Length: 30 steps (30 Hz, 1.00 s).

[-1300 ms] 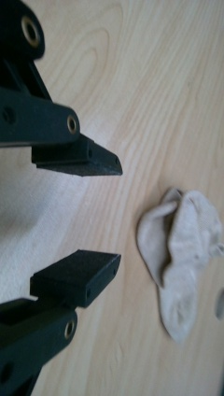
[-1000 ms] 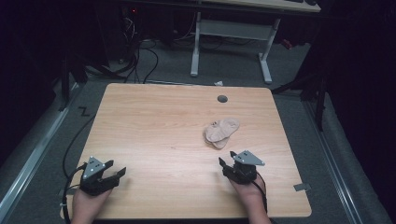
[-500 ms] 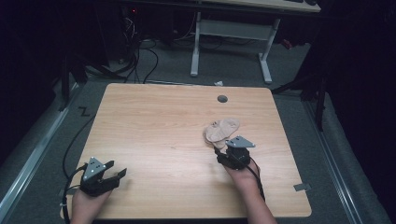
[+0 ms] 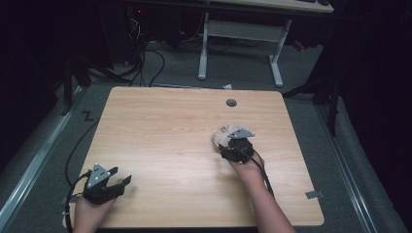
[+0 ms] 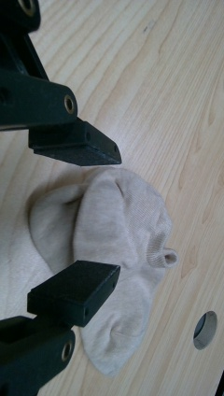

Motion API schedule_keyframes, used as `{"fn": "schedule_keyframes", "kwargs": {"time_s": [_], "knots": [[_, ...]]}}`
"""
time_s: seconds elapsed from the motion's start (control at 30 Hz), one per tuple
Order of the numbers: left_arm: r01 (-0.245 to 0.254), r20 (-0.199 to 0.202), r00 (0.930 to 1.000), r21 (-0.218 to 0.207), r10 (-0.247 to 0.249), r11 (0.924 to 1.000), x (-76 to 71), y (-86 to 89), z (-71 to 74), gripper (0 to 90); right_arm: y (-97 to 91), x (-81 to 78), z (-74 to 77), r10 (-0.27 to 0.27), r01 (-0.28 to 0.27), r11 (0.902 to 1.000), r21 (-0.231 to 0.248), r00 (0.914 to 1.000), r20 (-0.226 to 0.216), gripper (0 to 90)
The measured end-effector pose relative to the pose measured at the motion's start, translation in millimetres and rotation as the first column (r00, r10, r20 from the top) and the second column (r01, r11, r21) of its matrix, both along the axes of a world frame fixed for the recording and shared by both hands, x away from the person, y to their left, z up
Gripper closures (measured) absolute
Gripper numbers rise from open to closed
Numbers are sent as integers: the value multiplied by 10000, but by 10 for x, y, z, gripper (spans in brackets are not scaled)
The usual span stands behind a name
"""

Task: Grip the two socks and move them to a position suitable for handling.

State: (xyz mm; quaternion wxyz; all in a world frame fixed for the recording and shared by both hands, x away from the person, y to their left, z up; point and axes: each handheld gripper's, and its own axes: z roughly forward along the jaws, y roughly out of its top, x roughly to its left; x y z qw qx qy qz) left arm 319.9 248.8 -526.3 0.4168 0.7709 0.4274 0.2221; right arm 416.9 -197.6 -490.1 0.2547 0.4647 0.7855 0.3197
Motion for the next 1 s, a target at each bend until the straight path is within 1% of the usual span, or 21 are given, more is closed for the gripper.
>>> {"fn": "schedule_keyframes", "kwargs": {"time_s": [0.07,0.1,0.13,0.17,0.27,0.33,0.4,0.5,0.57,0.6,0.73,0.77,0.8,0.83,0.87,0.9,0.93,0.97,1.0], "knots": [[2,-2,10000,-13,-2,10000,-1,1,0,373,10,50,-6,-3,2,10000,-51,9999,-127,405],[13,-10,10000,-16,-13,10000,-2,3,0,373,16,73,-14,-10,10,10000,16,10000,-76,405],[21,-12,10000,-21,-21,10000,-2,3,0,373,18,88,-15,-40,41,9999,92,9999,-134,401],[21,-10,10000,-14,-21,10000,-2,3,0,374,21,115,-19,-53,55,9999,84,9997,-235,400],[12,1,10000,-5,-12,10000,-1,-4,-2,374,48,173,-26,-72,75,9999,81,9994,-349,398],[9,5,10000,6,-9,10000,-1,-5,-3,374,63,189,-22,-24,25,10000,27,9993,-381,397],[12,15,10000,0,-12,10000,0,-7,-6,374,100,214,-18,63,-64,10000,-45,9995,-307,395],[46,-21,10000,29,-46,10000,1,-10,-5,374,173,285,-20,167,-181,9994,-299,9988,-461,393],[41,-13,10000,40,-41,10000,0,-9,-3,374,208,312,-22,189,-202,9992,-333,9991,-390,393],[27,13,10000,39,-27,10000,0,-6,-3,374,218,323,-26,185,-200,9993,-316,9988,-464,393],[42,-36,10000,41,-42,10000,2,5,-5,375,276,348,-62,249,-284,9978,-594,9980,-584,403],[42,-36,10000,41,-42,10000,2,5,-5,375,276,348,-62,249,-284,9978,-594,9980,-584,403],[35,-44,10000,16,-35,10000,-1,-3,-7,374,300,365,-102,262,-323,9950,-949,9975,-654,423],[38,-26,10000,6,-38,10000,-3,-6,-6,375,302,372,-118,202,-276,9930,-1147,9977,-648,440],[38,-26,10000,6,-38,10000,-3,-6,-6,375,302,372,-118,202,-276,9930,-1147,9977,-648,440],[46,-10,10000,10,-46,10000,-7,-9,-4,375,289,386,-134,5,-102,9916,-1288,9971,-757,506],[47,7,10000,5,-47,10000,-7,-9,-3,375,279,390,-135,-22,-76,9918,-1272,9970,-771,571],[41,5,10000,1,-41,10000,-7,-8,-3,375,261,389,-126,46,-140,9927,-1201,9969,-781,661],[38,2,10000,1,-38,10000,-7,-7,-3,375,252,382,-116,70,-158,9928,-1191,9972,-739,709]]}}
